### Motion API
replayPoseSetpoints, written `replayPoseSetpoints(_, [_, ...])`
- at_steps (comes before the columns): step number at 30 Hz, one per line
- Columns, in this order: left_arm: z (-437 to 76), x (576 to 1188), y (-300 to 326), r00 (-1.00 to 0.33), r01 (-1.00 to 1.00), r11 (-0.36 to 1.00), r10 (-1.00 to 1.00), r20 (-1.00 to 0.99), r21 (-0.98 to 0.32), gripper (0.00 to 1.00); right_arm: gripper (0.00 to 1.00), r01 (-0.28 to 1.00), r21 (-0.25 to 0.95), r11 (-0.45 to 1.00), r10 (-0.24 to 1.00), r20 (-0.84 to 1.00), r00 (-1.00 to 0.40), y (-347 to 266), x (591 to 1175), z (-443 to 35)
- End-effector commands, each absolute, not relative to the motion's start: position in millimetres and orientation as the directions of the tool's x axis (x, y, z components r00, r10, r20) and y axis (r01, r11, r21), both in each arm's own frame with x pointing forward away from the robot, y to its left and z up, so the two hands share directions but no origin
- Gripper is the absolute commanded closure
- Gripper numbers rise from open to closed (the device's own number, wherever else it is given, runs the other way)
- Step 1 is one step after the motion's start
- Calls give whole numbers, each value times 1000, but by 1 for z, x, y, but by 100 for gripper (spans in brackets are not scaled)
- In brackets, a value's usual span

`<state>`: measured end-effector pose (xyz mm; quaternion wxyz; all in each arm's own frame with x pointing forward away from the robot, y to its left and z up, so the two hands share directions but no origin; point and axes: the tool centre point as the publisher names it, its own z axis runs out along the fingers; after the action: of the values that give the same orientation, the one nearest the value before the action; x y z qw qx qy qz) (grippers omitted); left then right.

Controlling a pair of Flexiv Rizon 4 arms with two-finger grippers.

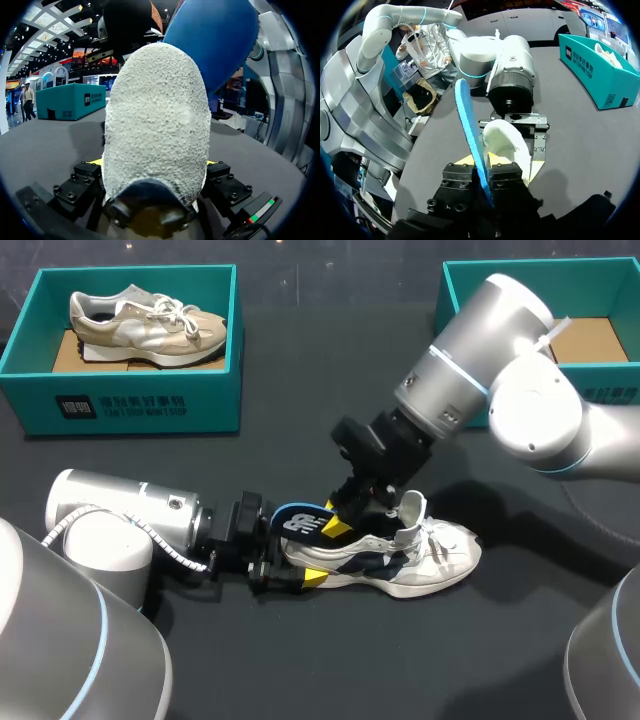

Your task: Take the shoe out of the shoebox, open the shoe tongue, remove and reinsert the insole, then place the shoe into the shoebox

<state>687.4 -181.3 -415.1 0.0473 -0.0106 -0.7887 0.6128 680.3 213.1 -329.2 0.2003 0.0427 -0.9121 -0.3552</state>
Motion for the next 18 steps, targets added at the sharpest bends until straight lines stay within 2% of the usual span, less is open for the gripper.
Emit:
replayPoseSetpoints(1, [-417,689,-182,-995,-41,249,74,62,-968,100,100,57,657,752,-222,334,-916,219,680,-326])
replayPoseSetpoints(6, [-417,689,-182,-995,-41,249,74,62,-968,100,100,1,669,743,-269,300,-915,233,679,-313])
replayPoseSetpoints(8, [-417,689,-182,-995,-41,249,74,62,-968,100,100,-74,638,766,-312,269,-911,246,680,-300])
replayPoseSetpoints(18, [-417,689,-182,-995,-41,249,74,62,-968,100,100,-74,638,766,-312,269,-911,246,680,-300])
